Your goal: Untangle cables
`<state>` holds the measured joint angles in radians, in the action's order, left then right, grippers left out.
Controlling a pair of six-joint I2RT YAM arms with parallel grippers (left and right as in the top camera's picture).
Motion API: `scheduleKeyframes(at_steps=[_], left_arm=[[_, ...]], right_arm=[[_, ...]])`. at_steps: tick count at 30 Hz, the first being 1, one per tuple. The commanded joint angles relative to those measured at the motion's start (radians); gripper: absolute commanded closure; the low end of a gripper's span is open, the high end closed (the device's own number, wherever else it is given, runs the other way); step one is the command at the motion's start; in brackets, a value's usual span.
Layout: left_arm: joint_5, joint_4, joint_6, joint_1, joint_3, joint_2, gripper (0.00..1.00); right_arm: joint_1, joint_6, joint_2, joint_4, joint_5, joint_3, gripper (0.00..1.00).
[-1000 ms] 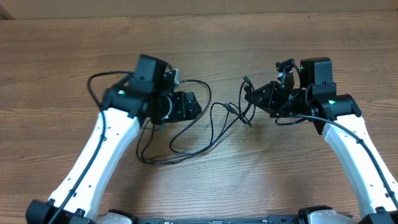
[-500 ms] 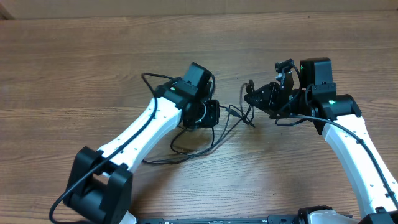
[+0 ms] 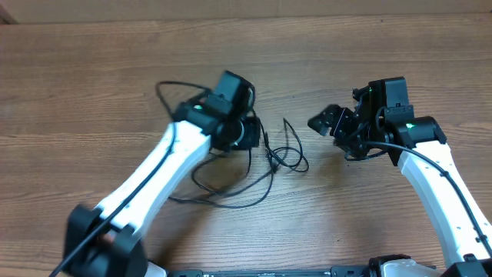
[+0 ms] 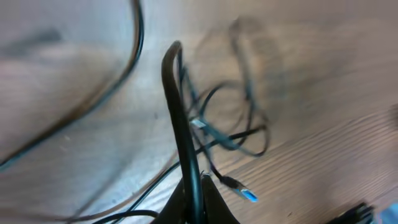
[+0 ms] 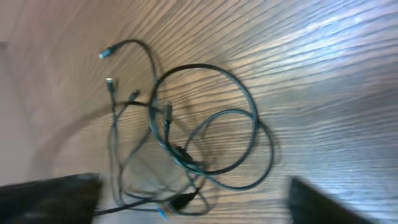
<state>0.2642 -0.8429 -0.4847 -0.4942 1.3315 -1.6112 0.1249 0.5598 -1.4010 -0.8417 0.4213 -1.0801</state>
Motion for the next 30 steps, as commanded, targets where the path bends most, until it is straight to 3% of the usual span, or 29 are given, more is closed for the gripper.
scheduleKeyframes(at_steps=[1,11,23,30], left_arm=[[-0.04,0.004,0.063,0.005,0.046,0.111,0.96],[-0.112,-0.037,0.07,0.003,0.046,0.154,0.96],[-0.135,-0.037,0.07,0.004,0.045,0.154,0.96],[-0.142,-0.044,0.07,0.004,0.045,0.154,0.96]], right_arm=[[-0.002,0.021,-0.024,-0.003,-0.039,-0.019,0.0],[-0.002,0.098,0.006,-0.081,0.027,-0.019,0.0],[-0.002,0.034,0.386,-0.089,-0.057,-0.015,0.0],[-0.002,0.041,0.485,-0.086,-0.043,0.153,0.0]])
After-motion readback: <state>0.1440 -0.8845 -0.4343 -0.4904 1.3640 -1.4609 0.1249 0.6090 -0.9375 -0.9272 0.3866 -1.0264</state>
